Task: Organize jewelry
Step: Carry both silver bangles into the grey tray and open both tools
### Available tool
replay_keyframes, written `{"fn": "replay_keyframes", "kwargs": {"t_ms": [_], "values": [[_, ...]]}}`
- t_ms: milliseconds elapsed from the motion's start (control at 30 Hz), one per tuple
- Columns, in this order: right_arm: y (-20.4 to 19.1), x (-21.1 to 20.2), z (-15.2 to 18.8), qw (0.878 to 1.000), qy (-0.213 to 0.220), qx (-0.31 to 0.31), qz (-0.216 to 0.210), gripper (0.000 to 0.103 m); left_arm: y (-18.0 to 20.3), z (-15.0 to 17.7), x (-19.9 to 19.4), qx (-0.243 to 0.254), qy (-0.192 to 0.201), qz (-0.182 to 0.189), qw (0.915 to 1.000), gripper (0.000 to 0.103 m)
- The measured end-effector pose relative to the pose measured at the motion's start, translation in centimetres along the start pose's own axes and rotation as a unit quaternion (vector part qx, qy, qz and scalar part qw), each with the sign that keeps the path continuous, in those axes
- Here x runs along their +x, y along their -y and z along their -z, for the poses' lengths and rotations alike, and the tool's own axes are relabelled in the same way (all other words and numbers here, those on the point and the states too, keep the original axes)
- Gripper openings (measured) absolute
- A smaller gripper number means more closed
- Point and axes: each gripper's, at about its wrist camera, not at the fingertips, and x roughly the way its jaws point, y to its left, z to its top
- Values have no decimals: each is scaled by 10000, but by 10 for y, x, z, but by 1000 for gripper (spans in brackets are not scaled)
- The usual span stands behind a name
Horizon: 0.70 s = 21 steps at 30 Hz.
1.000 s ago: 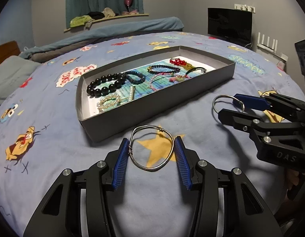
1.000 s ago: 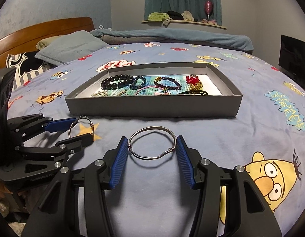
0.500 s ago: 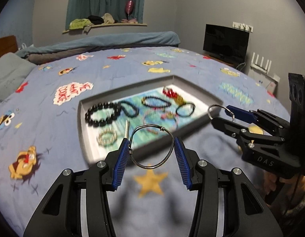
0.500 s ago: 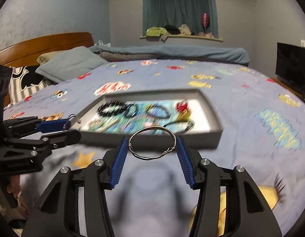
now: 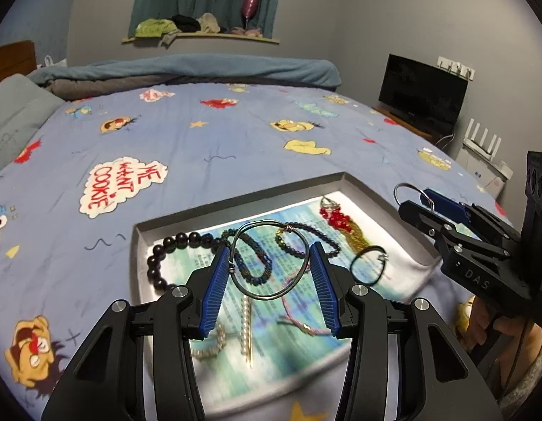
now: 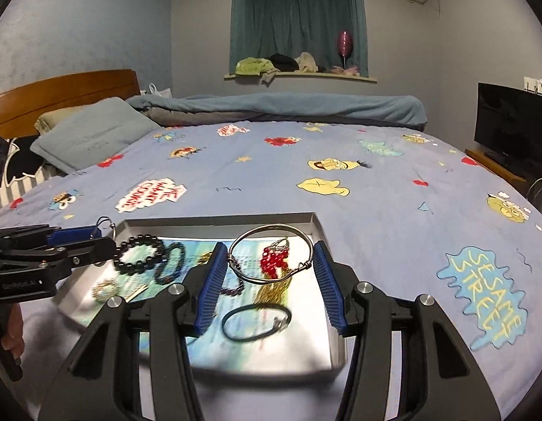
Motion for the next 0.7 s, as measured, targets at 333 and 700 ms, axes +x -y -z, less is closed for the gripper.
{"fn": "replay_keyframes", "kwargs": {"t_ms": [333,700], "values": [[-4,45,13,9959,-857,-140,-240,51,0,15,42,140,-703,69,9974,49],[-21,64,14,9899,-1331,-391,-300,46,-6,22,59,32,-1102,110,9938,49]]}}
